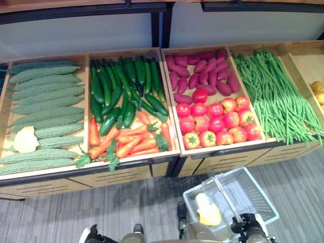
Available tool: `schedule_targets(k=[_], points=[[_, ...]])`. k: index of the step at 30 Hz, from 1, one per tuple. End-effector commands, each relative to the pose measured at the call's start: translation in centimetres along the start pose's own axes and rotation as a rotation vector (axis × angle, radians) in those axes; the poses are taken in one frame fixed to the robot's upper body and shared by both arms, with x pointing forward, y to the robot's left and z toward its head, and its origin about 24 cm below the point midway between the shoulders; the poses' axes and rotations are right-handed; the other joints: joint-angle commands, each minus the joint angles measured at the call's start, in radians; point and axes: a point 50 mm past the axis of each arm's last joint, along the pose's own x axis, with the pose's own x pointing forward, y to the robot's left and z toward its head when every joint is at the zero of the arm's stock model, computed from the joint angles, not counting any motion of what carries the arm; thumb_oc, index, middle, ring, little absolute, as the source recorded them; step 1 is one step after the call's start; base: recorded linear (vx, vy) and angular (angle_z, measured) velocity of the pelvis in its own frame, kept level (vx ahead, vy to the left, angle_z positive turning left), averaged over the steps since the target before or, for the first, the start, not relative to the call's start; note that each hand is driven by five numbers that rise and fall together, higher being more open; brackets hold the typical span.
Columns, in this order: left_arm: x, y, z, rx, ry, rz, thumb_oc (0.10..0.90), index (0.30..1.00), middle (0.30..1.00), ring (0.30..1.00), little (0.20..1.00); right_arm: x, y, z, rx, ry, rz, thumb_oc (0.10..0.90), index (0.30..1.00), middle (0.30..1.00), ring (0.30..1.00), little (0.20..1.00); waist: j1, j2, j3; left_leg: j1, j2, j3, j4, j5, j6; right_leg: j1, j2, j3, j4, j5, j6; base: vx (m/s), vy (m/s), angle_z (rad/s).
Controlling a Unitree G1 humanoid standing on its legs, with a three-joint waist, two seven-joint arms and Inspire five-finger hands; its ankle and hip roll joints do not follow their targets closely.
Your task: Get the vegetables into the basket
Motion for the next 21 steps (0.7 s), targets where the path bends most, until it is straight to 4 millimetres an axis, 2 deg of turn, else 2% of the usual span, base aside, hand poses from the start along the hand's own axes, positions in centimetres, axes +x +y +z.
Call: schedule_targets(k=[1,4,6,9,10,11,13,15,16,17,18,19,20,21], points=[[0.6,2.2,0.3,0.011,0.002,0.096,0.900,1.000,1.000,1.000,1.000,0.2,-2.9,-1.9,-0.036,0.056,-0.090,0.400,0.300,0.300,0.300,0.300,-0.018,-0.029,0.006,-0.062,0.013,0.027,-0.023,0.061,-0.040,0.074,-0.074,0.014,0.016,-0.105,0.111,-0.02,-0.047,0.05],[0.5,2.6,-0.4,-0.003,0.041,0.145,0.900,1.000,1.000,1.000,1.000,0.1,-2.7,-2.5,-0.046,0.078,-0.086,0.400,0.300,0.300,0.300,0.300,-0.017,-0.028,-0.001,-0.049,0.009,0.042,-0.057,0.073,-0.043,0.075,-0.079,0.012,0.002,-0.091,0.118,-0.01,-0.004,-0.06],[0.4,3.3,-1.7,-0.082,0.114,0.208,0.900,1.000,1.000,1.000,1.000,-0.1,-2.4,-2.8,-0.048,0.083,-0.079,0.400,0.300,0.300,0.300,0.300,-0.015,-0.028,-0.010,-0.043,0.008,0.049,-0.067,0.072,-0.042,0.071,-0.082,0.014,0.002,-0.086,0.121,0.01,0.018,-0.14],[0.1,4.6,-4.1,-0.320,0.274,0.324,0.900,1.000,1.000,1.000,1.000,-0.3,-1.8,-3.2,-0.055,0.095,-0.062,0.400,0.300,0.300,0.300,0.300,-0.015,-0.025,-0.028,-0.036,0.004,0.058,-0.072,0.064,-0.043,0.068,-0.089,0.017,0.002,-0.083,0.127,0.02,0.043,-0.18],[-0.2,5.6,-5.6,-0.466,0.367,0.404,0.900,1.000,1.000,1.000,1.000,-0.3,-1.6,-3.4,-0.061,0.098,-0.053,0.400,0.300,0.300,0.300,0.300,-0.018,-0.023,-0.038,-0.032,0.003,0.064,-0.072,0.060,-0.045,0.068,-0.093,0.021,0.002,-0.081,0.128,0.03,0.064,-0.16],[-0.3,7.0,-6.2,-0.563,0.409,0.479,0.900,1.000,1.000,1.000,1.000,-0.3,-1.7,-3.4,-0.061,0.099,-0.050,0.400,0.300,0.300,0.300,0.300,-0.017,-0.021,-0.044,-0.030,0.001,0.066,-0.072,0.056,-0.046,0.068,-0.095,0.021,0.002,-0.081,0.130,0.03,0.063,-0.12],[-0.5,7.2,-6.8,-0.595,0.436,0.491,0.900,1.000,1.000,1.000,1.000,-0.3,-1.6,-3.3,-0.067,0.092,-0.045,0.400,0.300,0.300,0.300,0.300,-0.021,-0.022,-0.047,-0.029,0.000,0.068,-0.072,0.055,-0.046,0.069,-0.096,0.022,0.002,-0.081,0.131,0.02,0.030,-0.05],[-1.4,9.8,-9.4,-0.771,0.560,0.636,0.900,1.000,1.000,1.000,1.000,-0.3,-1.8,-3.5,-0.087,0.090,-0.033,0.400,0.300,0.300,0.300,0.300,-0.026,-0.020,-0.058,-0.021,0.001,0.074,-0.072,0.050,-0.051,0.073,-0.098,0.022,0.002,-0.080,0.133,0.03,0.045,-0.01],[-1.8,10.5,-10.2,-0.816,0.593,0.671,0.900,1.000,1.000,1.000,1.000,-0.3,-2.0,-3.6,-0.093,0.091,-0.032,0.400,0.300,0.300,0.300,0.300,-0.027,-0.018,-0.060,-0.019,0.001,0.075,-0.072,0.049,-0.052,0.074,-0.098,0.022,0.002,-0.081,0.133,0.03,0.039,-0.06],[-1.8,10.6,-10.3,-0.817,0.594,0.672,0.900,1.000,1.000,1.000,1.000,-0.3,-1.9,-3.6,-0.094,0.090,-0.031,0.400,0.300,0.300,0.300,0.300,-0.029,-0.019,-0.061,-0.019,0.001,0.075,-0.072,0.049,-0.052,0.075,-0.098,0.022,0.002,-0.081,0.133,0.02,0.026,-0.10],[-1.9,12.1,-10.3,-0.885,0.593,0.743,0.900,1.000,1.000,1.000,1.000,-0.3,-2.2,-3.8,-0.100,0.096,-0.033,0.400,0.300,0.300,0.300,0.300,-0.027,-0.017,-0.064,-0.020,0.001,0.075,-0.072,0.048,-0.055,0.075,-0.099,0.019,0.002,-0.081,0.134,0.01,0.021,-0.08],[-1.9,12.8,-10.2,-0.880,0.570,0.754,0.900,1.000,1.000,1.000,1.000,-0.3,-2.2,-3.8,-0.105,0.094,-0.029,0.400,0.300,0.300,0.300,0.300,-0.027,-0.016,-0.065,-0.021,0.001,0.074,-0.072,0.048,-0.055,0.075,-0.099,0.017,0.002,-0.081,0.134,0.00,0.033,-0.02],[-1.6,15.0,-9.0,-0.864,0.479,0.818,0.900,1.000,1.000,1.000,1.000,-0.3,-2.3,-3.8,-0.117,0.083,-0.028,0.400,0.300,0.300,0.300,0.300,-0.028,-0.013,-0.065,-0.022,0.001,0.073,-0.072,0.050,-0.058,0.076,-0.100,0.012,0.002,-0.080,0.136,0.00,0.000,0.00],[-1.6,15.0,-9.0,-0.864,0.479,0.818,0.900,1.000,1.000,1.000,1.000,-0.3,-2.3,-3.8,-0.117,0.083,-0.028,0.400,0.300,0.300,0.300,0.300,-0.028,-0.013,-0.065,-0.022,0.001,0.073,-0.072,0.050,-0.058,0.076,-0.100,0.012,0.002,-0.080,0.136,-0.01,0.025,0.06]])
